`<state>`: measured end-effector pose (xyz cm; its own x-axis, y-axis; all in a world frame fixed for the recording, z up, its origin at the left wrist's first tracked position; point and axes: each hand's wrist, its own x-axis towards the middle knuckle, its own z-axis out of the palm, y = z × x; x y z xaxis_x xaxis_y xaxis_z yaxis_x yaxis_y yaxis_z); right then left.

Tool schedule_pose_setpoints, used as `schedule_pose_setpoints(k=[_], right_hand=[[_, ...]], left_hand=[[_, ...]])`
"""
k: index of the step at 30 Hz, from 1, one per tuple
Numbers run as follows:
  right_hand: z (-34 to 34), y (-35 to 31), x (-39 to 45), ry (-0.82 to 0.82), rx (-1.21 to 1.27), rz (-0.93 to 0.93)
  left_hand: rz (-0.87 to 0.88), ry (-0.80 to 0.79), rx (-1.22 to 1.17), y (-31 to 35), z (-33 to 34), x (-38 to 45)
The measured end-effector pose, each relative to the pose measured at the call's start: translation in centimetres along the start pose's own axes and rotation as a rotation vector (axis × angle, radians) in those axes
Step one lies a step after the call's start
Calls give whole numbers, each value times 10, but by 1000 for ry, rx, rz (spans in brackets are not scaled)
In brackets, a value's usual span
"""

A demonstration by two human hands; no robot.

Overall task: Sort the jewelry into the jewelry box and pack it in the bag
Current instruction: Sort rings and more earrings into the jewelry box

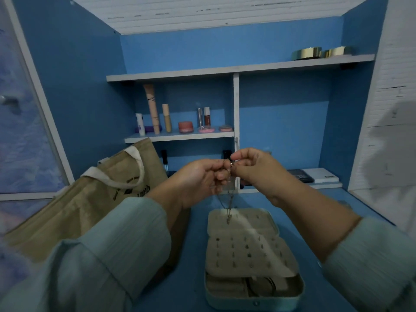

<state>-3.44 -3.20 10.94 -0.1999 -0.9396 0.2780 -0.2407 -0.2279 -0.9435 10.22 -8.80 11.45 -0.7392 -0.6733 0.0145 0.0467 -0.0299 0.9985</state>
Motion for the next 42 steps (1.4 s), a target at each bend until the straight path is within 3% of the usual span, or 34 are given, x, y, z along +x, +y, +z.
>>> schedule_pose_setpoints(k=[5, 9, 18, 25, 32, 34, 38, 42], right_hand=[[2, 16, 18, -29, 42, 18], [-1, 29, 28, -43, -234, 33], [-4, 47, 31, -168, -413, 119], [0, 60, 35, -145, -170, 444], [26, 85, 52, -210, -496, 697], [28, 92, 53, -250, -549, 651], [25, 109, 57, -138, -483, 425], [29, 118, 63, -203, -684, 250]], left_hand=[[71, 158, 54, -11, -7, 14], [83, 325, 248, -25, -13, 27], [93, 412, 546, -68, -32, 33], [-38, 391, 405, -80, -39, 29], [-165, 464, 566, -112, -40, 47], [-162, 490, 654, -118, -43, 52], [-181, 500, 806, -119, -46, 60], [-226, 495, 849, -120, -49, 68]])
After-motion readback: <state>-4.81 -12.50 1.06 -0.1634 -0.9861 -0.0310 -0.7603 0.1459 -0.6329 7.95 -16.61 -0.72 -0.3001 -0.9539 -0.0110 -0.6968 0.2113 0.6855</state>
